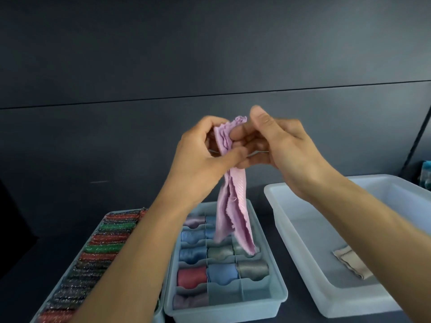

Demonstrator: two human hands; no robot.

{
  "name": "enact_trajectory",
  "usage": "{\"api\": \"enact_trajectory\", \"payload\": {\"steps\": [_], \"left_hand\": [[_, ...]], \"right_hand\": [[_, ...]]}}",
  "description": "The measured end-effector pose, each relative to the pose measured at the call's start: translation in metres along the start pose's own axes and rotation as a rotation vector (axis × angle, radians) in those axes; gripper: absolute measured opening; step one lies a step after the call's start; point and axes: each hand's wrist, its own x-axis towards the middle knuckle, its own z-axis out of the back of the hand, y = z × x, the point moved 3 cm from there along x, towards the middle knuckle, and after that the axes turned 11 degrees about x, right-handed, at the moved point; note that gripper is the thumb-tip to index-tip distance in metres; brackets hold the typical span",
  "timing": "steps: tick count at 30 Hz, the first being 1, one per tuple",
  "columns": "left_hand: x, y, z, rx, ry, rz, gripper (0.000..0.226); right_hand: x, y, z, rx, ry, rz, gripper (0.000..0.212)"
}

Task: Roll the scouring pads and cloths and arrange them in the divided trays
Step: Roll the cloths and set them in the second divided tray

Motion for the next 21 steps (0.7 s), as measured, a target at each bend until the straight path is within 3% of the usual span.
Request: {"api": "enact_trajectory", "payload": {"steps": [4, 6, 7, 10, 13, 15, 17, 21], "left_hand": [[0.009, 0.004, 0.011, 0.001, 0.043, -0.02, 0.025], [0.01, 0.001, 0.013, -0.04, 0.122, -0.036, 0.026], [0.01, 0.001, 0.012, -0.062, 0.136, -0.047, 0.025], [0.01, 0.004, 0.008, -0.203, 0.045, -0.036, 0.028], [0.002, 0.02, -0.007, -0.366, 0.132, 0.12, 0.072], [-0.014, 0.034, -0.025, -0.332, 0.294, 0.238, 0.068], [-0.026, 0.049, -0.037, -0.332, 0.31, 0.339, 0.05], [-0.034, 0.075, -0.045, -0.297, 0.308, 0.534, 0.085]], "right_hand": [[0.005, 0.006, 0.022, -0.116, -0.066, 0.186, 0.008], [0.011, 0.003, 0.032, -0.174, -0.028, 0.118, 0.043], [0.012, -0.001, 0.032, -0.179, 0.042, 0.032, 0.051], [0.01, -0.011, 0.017, -0.094, 0.17, -0.089, 0.028], [0.016, -0.007, 0.014, -0.035, 0.092, -0.018, 0.019], [0.02, -0.002, 0.015, -0.067, 0.075, -0.011, 0.018], [0.023, -0.001, 0.018, -0.078, 0.074, -0.019, 0.017], [0.025, -0.001, 0.025, -0.082, 0.087, -0.022, 0.02]]}}
